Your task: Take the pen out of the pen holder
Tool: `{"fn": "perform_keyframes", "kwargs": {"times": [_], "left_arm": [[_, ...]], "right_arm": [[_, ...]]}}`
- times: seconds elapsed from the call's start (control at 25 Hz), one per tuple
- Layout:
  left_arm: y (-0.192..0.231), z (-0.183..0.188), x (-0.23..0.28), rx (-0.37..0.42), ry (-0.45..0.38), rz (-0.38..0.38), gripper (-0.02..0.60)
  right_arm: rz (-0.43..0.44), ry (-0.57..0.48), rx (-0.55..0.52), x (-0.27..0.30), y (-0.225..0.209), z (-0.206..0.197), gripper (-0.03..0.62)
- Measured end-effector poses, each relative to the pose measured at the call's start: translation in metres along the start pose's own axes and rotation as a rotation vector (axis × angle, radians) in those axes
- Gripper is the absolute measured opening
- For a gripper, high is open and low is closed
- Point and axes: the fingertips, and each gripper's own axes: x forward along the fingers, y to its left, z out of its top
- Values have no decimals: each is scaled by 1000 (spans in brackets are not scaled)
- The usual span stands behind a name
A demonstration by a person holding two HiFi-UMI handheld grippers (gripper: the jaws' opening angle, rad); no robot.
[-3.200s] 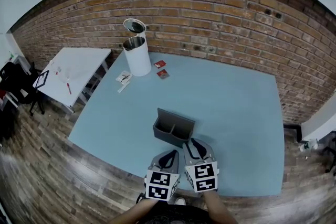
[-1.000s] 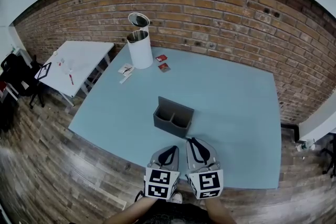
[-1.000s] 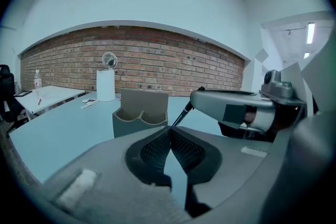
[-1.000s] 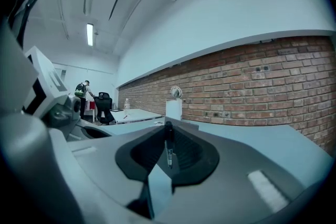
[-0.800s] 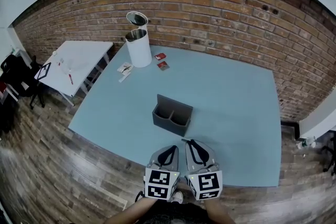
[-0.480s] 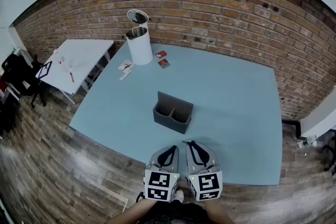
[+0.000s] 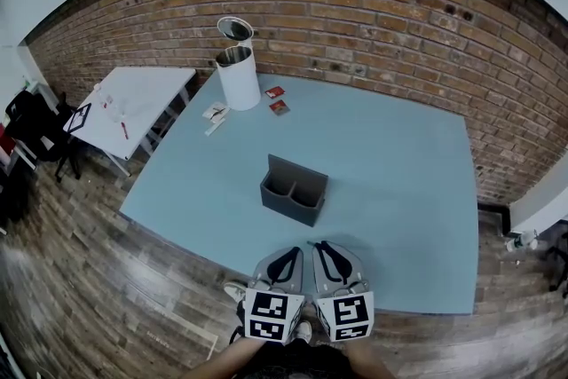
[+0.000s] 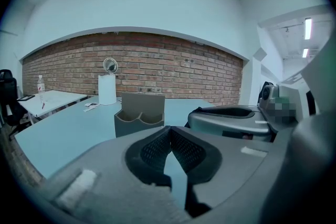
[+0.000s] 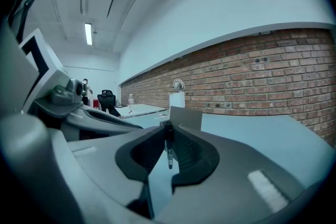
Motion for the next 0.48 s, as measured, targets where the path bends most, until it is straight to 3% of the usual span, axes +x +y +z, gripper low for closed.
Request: {"fn": "perform_keyframes", "kwargs": {"times": [0.48], "left_arm": [[1,5,-3,-6,-14,-2,-2]], "right_arm": [[1,4,6,3,1,-2,49]]}}
